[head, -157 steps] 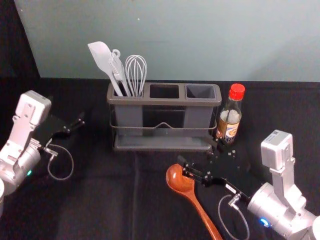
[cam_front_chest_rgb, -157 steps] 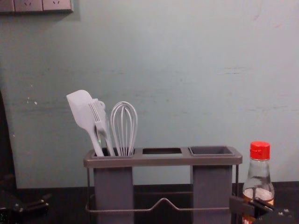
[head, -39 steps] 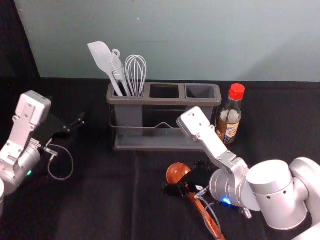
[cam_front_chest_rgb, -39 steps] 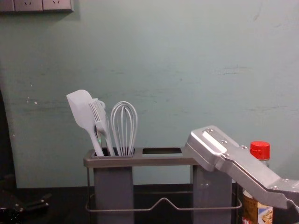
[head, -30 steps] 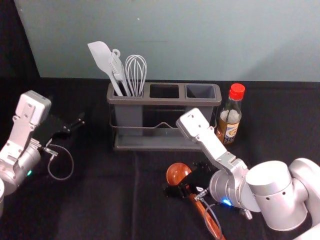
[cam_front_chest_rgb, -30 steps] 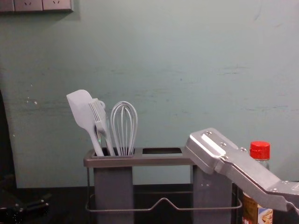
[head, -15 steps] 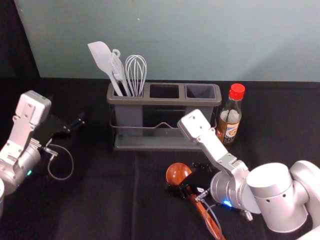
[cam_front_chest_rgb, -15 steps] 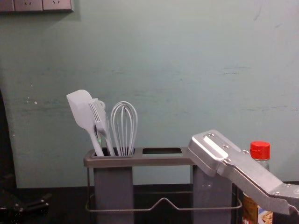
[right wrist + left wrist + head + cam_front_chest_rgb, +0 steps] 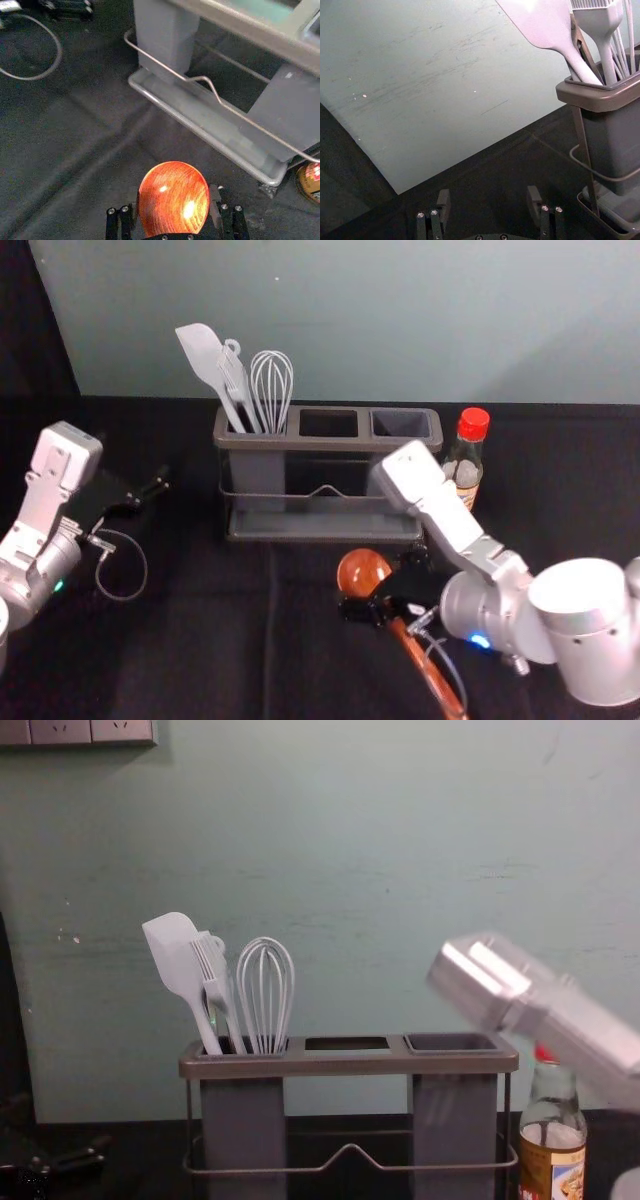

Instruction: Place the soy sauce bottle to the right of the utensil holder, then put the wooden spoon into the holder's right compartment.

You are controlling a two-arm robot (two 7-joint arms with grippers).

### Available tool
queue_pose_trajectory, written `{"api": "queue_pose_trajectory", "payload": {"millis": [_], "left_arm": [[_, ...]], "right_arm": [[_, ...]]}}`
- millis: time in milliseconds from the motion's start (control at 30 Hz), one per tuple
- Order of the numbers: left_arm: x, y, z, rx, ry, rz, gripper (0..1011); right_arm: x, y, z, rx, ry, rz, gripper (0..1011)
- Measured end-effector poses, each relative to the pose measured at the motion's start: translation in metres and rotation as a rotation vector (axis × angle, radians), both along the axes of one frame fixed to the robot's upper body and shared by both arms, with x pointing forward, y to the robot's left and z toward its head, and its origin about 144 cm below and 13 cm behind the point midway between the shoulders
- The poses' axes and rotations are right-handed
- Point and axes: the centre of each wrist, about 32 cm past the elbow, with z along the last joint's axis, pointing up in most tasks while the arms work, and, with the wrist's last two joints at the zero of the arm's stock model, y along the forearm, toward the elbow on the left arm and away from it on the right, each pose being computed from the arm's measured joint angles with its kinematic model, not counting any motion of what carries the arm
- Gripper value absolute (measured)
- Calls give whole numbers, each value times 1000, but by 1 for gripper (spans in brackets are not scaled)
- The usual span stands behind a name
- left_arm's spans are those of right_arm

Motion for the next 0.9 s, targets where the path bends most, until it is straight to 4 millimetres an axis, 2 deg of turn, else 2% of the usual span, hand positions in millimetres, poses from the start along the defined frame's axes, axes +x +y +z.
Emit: {"api": "queue_pose_trajectory", "payload": {"millis": [200,333,433,633,900], "left_arm": [[0,0,0,0,0,0,1005],[0,0,0,0,0,0,1005],[0,0,0,0,0,0,1005],[0,0,0,0,0,0,1005],[0,0,0,0,0,0,1005]], "right_arm": [[-13,-23,15,78,-111,45,840],[-22,-42,14,195,-229,58,840],[-28,-53,8,267,-320,55,840],[-40,-72,-15,412,-613,46,840],[-46,-75,-35,479,-823,22,840]]}}
